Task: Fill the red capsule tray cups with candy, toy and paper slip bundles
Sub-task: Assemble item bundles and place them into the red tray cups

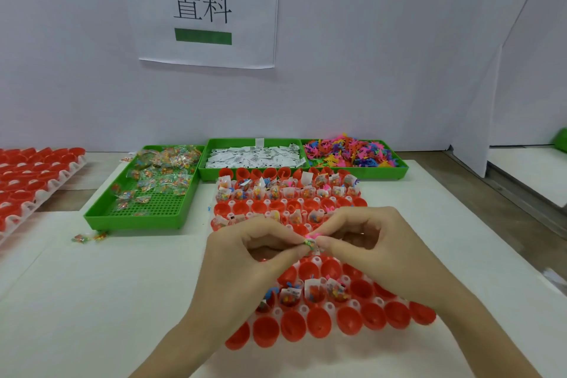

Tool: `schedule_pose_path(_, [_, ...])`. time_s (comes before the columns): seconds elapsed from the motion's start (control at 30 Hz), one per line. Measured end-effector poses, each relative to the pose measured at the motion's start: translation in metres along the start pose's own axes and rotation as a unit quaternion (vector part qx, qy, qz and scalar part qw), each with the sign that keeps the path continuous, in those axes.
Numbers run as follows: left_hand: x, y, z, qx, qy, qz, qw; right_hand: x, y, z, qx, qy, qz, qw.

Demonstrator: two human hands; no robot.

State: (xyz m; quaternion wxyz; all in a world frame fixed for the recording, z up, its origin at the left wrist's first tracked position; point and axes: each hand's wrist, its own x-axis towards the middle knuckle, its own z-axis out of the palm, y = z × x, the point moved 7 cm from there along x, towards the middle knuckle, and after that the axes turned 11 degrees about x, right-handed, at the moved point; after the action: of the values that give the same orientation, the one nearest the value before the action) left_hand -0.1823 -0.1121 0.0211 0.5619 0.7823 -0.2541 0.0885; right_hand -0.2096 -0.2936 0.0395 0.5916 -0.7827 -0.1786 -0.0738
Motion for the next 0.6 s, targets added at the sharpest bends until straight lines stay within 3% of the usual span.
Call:
schedule_pose_path(0.13, [0.001,0.003,0.013,0.024,-0.013,0.002,1.0,-0.006,0.001,-0.012,-0.015,-0.039,0.033,0.999])
schedule_pose_path(0.27, [0.011,0.023,0.018,0.106,-0.022,0.075,0.991,-0.008,0.003,-0.023,-0.034,-0.033,0.042,0.998])
schedule_pose_path(0.5, [0.024,0.041,0.055,0.18,-0.146,0.1,0.968,-0.018,0.01,-0.044,-0.035,-0.07,0.105,0.991])
schedule_pose_path(0.6, [0.024,0.039,0.073,0.222,-0.209,0.097,0.947,-0.023,0.017,-0.04,-0.066,-0.123,0.143,0.98])
